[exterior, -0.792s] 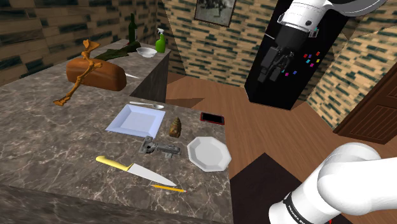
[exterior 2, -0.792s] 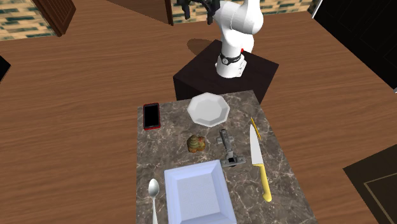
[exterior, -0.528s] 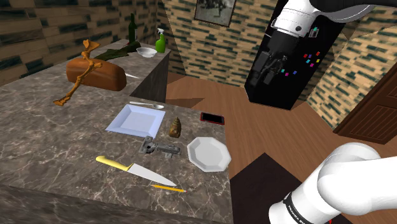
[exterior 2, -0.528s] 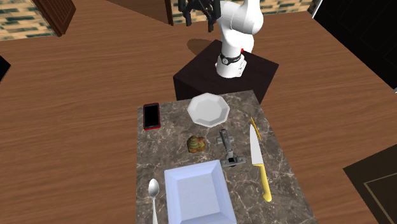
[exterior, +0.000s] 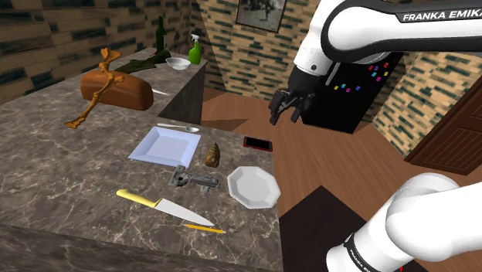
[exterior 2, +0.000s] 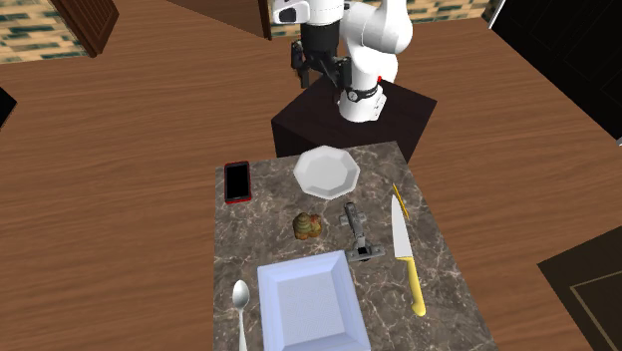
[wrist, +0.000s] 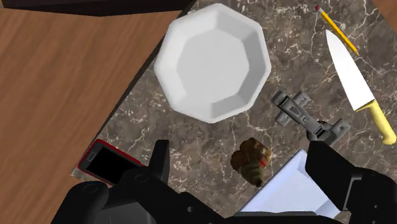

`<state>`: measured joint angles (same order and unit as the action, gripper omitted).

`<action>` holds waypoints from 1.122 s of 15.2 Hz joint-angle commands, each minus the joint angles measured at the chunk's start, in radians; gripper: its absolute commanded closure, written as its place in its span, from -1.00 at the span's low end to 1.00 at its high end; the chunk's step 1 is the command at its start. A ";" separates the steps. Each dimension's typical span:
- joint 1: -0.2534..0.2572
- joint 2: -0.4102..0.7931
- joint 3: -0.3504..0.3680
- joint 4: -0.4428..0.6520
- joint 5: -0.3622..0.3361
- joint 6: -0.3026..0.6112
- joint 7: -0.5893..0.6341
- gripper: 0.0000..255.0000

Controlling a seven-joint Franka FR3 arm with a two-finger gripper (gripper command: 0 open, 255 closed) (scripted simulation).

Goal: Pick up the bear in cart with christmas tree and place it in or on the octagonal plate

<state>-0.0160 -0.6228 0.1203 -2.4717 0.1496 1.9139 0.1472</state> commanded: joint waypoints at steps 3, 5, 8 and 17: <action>-0.001 0.109 0.067 -0.016 0.016 0.142 0.097 -1.00; -0.004 0.171 0.100 -0.016 0.016 0.212 0.146 -1.00; -0.013 0.275 0.147 -0.004 0.002 0.312 0.226 -1.00; -0.043 0.641 0.248 0.122 -0.177 0.554 0.537 -1.00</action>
<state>-0.0550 -0.0321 0.3637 -2.3748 0.0063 2.4442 0.6431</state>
